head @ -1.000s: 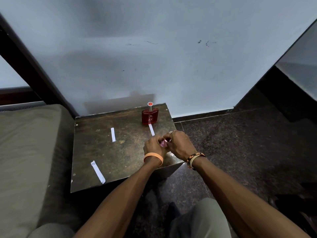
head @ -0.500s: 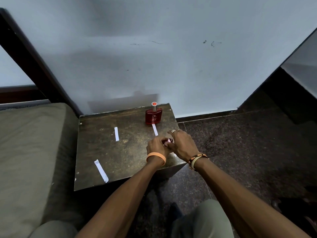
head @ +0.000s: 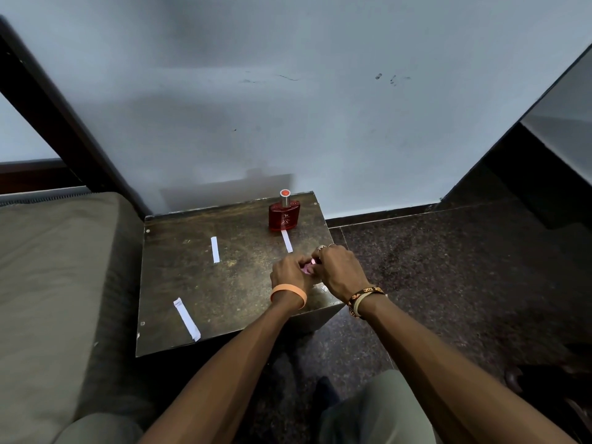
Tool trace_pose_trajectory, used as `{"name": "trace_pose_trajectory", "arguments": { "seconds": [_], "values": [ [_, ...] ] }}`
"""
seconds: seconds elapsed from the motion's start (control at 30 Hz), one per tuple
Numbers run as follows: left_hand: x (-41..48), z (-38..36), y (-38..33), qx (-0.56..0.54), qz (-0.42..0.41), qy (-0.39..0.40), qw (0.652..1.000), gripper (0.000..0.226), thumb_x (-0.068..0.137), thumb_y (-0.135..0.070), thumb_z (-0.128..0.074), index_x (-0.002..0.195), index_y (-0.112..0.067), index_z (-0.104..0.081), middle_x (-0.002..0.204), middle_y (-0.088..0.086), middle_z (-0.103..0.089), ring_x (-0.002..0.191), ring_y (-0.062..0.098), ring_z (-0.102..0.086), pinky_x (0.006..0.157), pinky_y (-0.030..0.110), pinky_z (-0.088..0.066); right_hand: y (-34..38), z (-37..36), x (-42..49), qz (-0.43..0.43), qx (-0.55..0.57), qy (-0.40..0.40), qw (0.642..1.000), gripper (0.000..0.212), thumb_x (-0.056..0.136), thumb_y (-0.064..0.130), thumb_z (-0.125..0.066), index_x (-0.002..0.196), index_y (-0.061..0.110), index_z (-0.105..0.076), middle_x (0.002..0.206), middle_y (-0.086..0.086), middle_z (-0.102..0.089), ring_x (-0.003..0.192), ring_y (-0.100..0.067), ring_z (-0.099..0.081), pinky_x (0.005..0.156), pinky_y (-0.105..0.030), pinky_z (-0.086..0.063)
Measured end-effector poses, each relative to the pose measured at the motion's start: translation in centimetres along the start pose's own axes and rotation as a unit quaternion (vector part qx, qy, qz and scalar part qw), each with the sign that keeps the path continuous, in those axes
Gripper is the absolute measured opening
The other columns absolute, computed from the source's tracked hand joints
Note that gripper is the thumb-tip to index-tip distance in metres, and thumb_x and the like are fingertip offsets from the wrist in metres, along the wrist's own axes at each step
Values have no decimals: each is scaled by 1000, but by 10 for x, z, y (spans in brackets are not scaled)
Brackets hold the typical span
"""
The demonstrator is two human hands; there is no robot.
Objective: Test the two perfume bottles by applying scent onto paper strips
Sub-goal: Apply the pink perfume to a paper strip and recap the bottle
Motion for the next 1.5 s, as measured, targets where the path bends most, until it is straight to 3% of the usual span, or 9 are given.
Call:
{"name": "trace_pose_trajectory", "arguments": {
  "seconds": [0.13, 0.33, 0.43, 0.6, 0.73, 0.87, 1.07, 1.27, 1.5],
  "values": [
    [0, 1, 0, -4, 2, 2, 1000, 7, 74, -21, -73, 80, -24, -75, 74, 2, -73, 71, 19, -66, 59, 21, -39, -1, 2, 2, -9, 14, 16, 1000, 31, 89, 34, -67, 109, 11, -66, 101, -12, -67, 96, -31, -64, 80, -41, -53],
    [3, 0, 3, 3, 0, 2, 1000, 13, 71, -28, -77, 84, -26, -75, 81, 4, -74, 80, 26, -68, 65, 26, -47, 0, 0, 2, -18, -12, 10, 1000, 35, 89, 43, -65, 98, 10, -63, 93, -10, -66, 88, -30, -64, 72, -39, -52],
    [3, 0, 3, 7, 0, 6, 1000, 13, 72, -23, -75, 84, -26, -75, 81, 4, -74, 78, 25, -67, 64, 24, -44, 0, 2, 3, -12, 13, 22, 1000, 35, 89, 36, -67, 112, 10, -63, 104, -12, -67, 96, -31, -64, 80, -41, -53],
    [2, -1, 5, -13, 15, 9, 1000, 14, 70, -23, -78, 83, -27, -75, 80, 0, -74, 76, 20, -68, 65, 25, -49, -2, 0, 2, -17, -9, 10, 1000, 30, 89, 38, -66, 101, 10, -66, 96, -11, -67, 90, -29, -64, 72, -36, -49],
    [3, 0, 6, -3, 9, 2, 1000, 15, 74, -18, -73, 85, -28, -75, 81, 0, -74, 79, 21, -68, 66, 25, -48, 2, 0, 1, 8, 1, 26, 1000, 30, 92, 31, -63, 113, 9, -62, 105, -12, -64, 99, -32, -63, 81, -41, -52],
    [3, -2, 6, -16, 13, 9, 1000, 19, 71, -19, -79, 89, -25, -76, 83, 2, -75, 80, 20, -68, 71, 27, -52, 0, 0, 0, 4, -20, 15, 1000, 27, 92, 34, -63, 101, 8, -63, 97, -11, -65, 92, -29, -63, 75, -37, -50],
    [2, -1, 5, -18, 15, 11, 1000, 17, 69, -20, -80, 85, -26, -76, 80, 1, -74, 76, 20, -67, 66, 23, -44, 3, 1, -1, 27, -20, 28, 999, 24, 93, 30, -60, 108, 10, -62, 102, -12, -64, 96, -32, -63, 78, -39, -51],
    [3, -1, 5, -14, 8, 12, 1000, 17, 68, -22, -80, 85, -24, -76, 80, 3, -74, 78, 22, -68, 67, 26, -47, 6, 0, -2, 31, -54, 16, 998, 23, 95, 32, -58, 98, 9, -60, 97, -12, -64, 91, -30, -63, 73, -37, -49],
    [4, -1, 6, -9, -3, 12, 1000, 25, 67, -21, -83, 90, -25, -76, 84, 1, -75, 80, 20, -69, 72, 30, -54, 4, 2, 3, 3, -58, 20, 998, 36, 89, 43, -64, 97, 8, -60, 96, -11, -65, 89, -28, -63, 69, -32, -44]
  ]
}}
Point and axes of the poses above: each hand's wrist, its own x-axis towards the middle knuckle, its own z-axis out of the back of the hand, y = z × x, the point moved 6 cm from there along x, towards the middle knuckle
